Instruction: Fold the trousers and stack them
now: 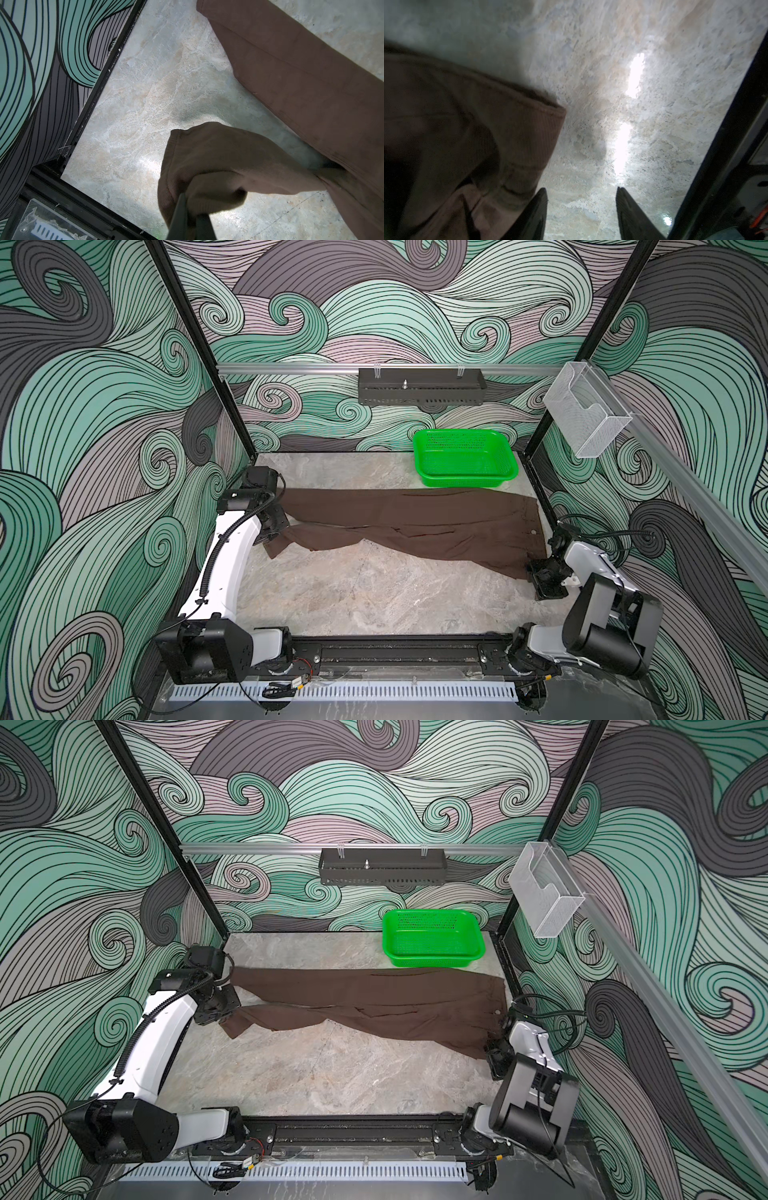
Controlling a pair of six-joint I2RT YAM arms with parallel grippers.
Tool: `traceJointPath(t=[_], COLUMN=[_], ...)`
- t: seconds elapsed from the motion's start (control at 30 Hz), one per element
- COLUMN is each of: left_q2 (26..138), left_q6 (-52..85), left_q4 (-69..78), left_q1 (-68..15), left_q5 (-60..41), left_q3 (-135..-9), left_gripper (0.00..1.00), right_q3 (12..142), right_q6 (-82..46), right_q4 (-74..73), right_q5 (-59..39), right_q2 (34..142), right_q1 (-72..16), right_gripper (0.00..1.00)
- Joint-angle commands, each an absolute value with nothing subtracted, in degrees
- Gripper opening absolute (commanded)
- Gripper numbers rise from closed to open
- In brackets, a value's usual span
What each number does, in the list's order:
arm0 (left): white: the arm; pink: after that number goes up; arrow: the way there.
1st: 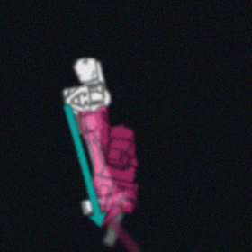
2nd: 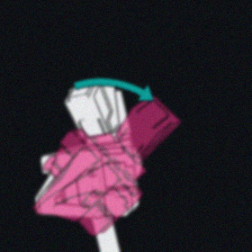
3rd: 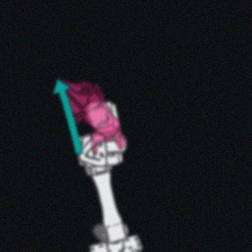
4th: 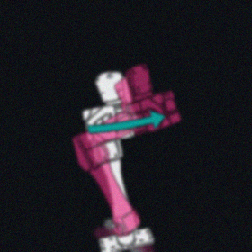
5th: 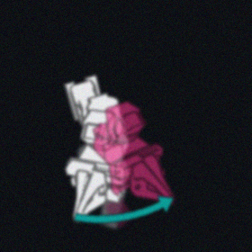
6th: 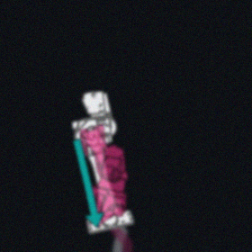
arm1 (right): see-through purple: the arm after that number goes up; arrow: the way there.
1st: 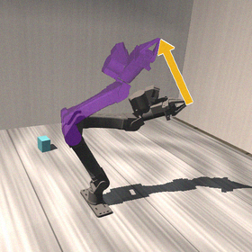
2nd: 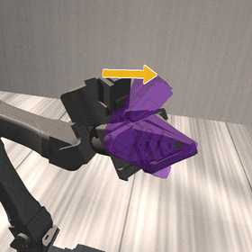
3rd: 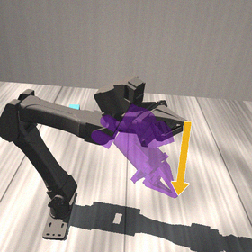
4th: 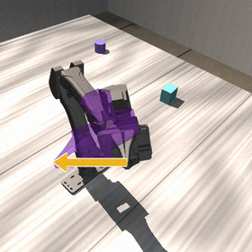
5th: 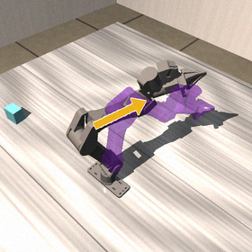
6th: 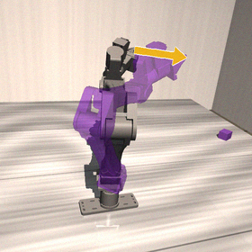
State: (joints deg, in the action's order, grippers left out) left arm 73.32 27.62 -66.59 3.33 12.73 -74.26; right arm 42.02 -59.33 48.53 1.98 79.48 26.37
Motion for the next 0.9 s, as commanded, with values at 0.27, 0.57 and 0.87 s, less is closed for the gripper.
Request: traceJointPath(t=[0.27,0.57,0.87], left_q2=[74.22,78.21,80.59], left_q6=[25.55,24.89,25.44], left_q4=[-67.91,-68.05,-69.09], left_q1=[12.82,19.49,19.55], left_q5=[9.56,5.80,2.31], left_q3=[-78.97,-81.74,-80.51], left_gripper=[0.00,0.00,0.00], right_q3=[43.94,48.05,42.72], right_q6=[-62.99,-61.55,-62.48], right_q4=[47.60,51.69,50.52], right_q5=[4.77,3.84,2.45], right_q2=[78.69,74.64,72.60], right_q1=[31.43,33.99,28.09], right_gripper=[0.00,0.12,0.64])
